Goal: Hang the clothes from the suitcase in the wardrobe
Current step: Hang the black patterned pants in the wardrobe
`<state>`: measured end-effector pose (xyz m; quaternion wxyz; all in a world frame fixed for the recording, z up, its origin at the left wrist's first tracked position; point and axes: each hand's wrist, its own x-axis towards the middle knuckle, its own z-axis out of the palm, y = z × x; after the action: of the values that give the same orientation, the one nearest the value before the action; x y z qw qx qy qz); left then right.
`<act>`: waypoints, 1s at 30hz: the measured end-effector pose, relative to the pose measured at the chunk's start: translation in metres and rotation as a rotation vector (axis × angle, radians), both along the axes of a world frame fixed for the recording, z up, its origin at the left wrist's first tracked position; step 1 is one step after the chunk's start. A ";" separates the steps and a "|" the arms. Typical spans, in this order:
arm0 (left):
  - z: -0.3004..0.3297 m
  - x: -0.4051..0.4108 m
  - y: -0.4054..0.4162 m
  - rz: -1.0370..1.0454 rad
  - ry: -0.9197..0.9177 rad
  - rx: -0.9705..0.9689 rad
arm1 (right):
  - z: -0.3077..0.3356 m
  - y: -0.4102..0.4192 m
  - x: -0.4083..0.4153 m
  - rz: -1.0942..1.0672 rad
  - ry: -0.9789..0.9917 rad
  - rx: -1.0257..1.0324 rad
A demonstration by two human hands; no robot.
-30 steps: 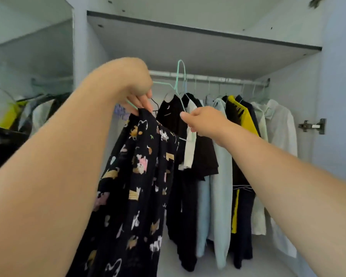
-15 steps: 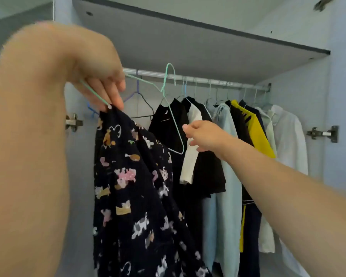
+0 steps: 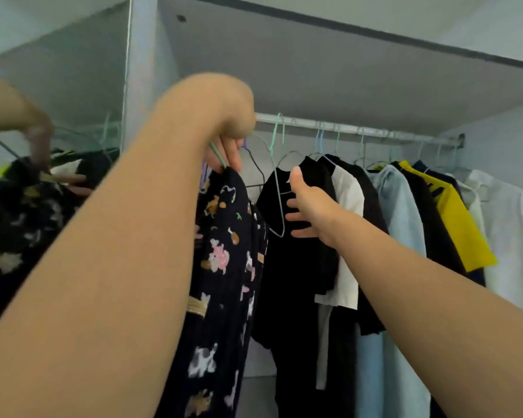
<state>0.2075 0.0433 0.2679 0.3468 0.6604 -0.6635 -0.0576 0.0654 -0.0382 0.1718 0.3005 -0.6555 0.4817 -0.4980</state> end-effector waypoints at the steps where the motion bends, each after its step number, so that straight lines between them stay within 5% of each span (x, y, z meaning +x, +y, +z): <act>1: -0.004 -0.005 -0.003 -0.011 0.022 -0.009 | 0.003 -0.001 -0.003 -0.013 0.017 -0.011; 4: -0.014 -0.013 -0.032 -0.057 0.076 -0.032 | 0.009 -0.007 -0.015 -0.050 0.051 -0.029; 14: -0.010 -0.053 -0.117 -0.426 0.996 -0.207 | 0.031 -0.044 -0.044 -0.110 0.060 -0.083; 30: -0.010 -0.102 -0.206 -0.374 0.863 -0.435 | 0.042 -0.107 -0.037 -0.146 0.150 -0.159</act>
<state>0.1054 -0.1624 0.2581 0.7021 0.3590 -0.5633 -0.2466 0.0284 -0.1447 0.2142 0.1736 -0.6758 0.5081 -0.5050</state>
